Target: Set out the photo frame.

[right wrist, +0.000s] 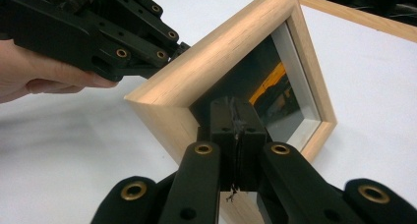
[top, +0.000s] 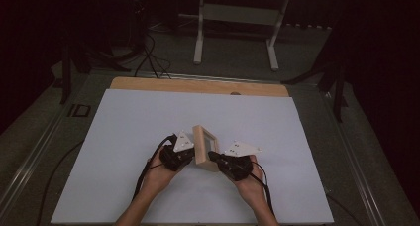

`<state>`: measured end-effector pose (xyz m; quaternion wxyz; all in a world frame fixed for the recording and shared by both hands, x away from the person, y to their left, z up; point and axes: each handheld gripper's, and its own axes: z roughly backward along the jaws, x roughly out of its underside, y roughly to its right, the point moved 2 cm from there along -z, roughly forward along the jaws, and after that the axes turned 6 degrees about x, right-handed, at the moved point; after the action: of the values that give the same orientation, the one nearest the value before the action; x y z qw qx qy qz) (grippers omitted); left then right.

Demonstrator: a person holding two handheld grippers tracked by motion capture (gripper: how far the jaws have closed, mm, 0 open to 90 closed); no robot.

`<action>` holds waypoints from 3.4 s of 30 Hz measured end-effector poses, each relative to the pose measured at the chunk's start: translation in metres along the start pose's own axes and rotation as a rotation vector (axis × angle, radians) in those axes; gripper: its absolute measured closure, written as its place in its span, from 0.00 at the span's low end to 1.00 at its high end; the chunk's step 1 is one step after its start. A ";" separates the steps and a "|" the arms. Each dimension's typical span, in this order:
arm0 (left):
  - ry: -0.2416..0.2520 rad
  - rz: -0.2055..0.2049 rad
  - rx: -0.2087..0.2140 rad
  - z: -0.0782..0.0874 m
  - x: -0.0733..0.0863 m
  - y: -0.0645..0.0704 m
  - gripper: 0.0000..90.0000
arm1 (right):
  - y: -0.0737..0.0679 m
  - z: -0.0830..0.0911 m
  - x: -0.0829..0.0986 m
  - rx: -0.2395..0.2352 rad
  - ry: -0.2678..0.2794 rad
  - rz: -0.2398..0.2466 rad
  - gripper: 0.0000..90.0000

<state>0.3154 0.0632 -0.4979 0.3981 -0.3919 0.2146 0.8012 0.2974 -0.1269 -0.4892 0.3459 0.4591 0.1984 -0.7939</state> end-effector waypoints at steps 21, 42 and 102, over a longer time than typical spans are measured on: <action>0.004 0.018 -0.013 -0.004 -0.007 -0.004 0.83 | 0.013 0.005 0.002 0.044 0.007 -0.038 0.88; 0.018 0.055 -0.105 0.021 0.008 -0.005 0.66 | 0.022 0.009 0.005 0.104 0.018 -0.064 0.63; 0.119 0.150 -0.121 0.009 -0.027 0.041 0.28 | 0.036 0.023 0.005 0.119 0.045 -0.100 0.60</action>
<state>0.2890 0.0321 -0.4696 0.2991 -0.4450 0.2178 0.8155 0.3080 -0.1679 -0.4824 0.2737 0.4860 0.1813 -0.8099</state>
